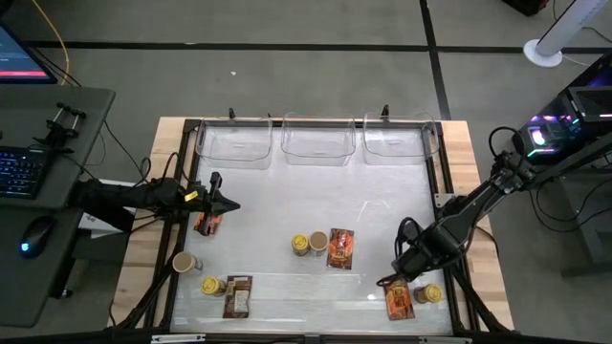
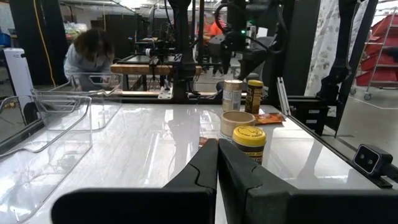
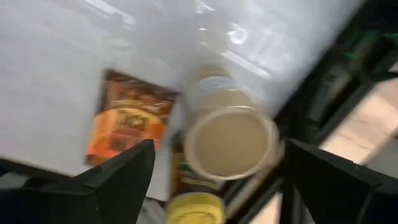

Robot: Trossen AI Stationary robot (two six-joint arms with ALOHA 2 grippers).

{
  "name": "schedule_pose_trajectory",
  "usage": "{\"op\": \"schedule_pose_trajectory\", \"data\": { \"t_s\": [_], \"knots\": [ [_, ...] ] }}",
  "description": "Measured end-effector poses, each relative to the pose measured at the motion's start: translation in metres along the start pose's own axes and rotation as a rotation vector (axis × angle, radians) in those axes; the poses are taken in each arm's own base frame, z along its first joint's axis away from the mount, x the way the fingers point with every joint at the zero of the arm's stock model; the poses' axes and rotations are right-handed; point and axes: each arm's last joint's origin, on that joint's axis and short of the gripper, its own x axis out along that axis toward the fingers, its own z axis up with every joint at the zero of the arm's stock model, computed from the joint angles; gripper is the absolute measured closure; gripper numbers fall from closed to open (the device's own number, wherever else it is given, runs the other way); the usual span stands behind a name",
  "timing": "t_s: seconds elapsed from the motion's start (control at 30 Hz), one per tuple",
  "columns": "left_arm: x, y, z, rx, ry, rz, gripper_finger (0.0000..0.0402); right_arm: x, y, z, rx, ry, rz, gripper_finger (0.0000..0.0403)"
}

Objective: Sort spices by type
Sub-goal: Put the right gold seasoning bottle into the right transparent bin

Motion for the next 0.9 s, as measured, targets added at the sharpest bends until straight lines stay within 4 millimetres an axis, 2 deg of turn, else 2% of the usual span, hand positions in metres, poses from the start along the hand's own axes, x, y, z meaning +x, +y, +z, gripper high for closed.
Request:
{"op": "schedule_pose_trajectory", "data": {
  "t_s": [0.17, 0.33, 0.53, 0.8, 0.9],
  "knots": [
    [0.000, 0.000, 0.000, 0.000, 0.001, 0.000, 0.0401, 0.000, -0.003, -0.001, 0.003, 0.025, -0.038, 0.0049],
    [0.000, 0.000, 0.000, 0.000, 0.000, 0.000, 0.0401, 0.001, 0.000, -0.001, -0.004, 0.032, -0.004, 0.0049],
    [0.000, 0.000, 0.000, 0.000, 0.001, 0.000, 0.0401, 0.019, -0.003, 0.001, -0.025, 0.064, -0.043, 0.0049],
    [0.000, 0.000, 0.000, 0.000, 0.000, 0.000, 0.0401, 0.020, 0.000, 0.001, -0.033, 0.050, -0.015, 0.0049],
    [0.000, 0.000, 0.000, 0.000, 0.000, 0.000, 0.0401, 0.027, -0.003, 0.003, -0.029, 0.055, -0.037, 0.0049]
  ]
}}
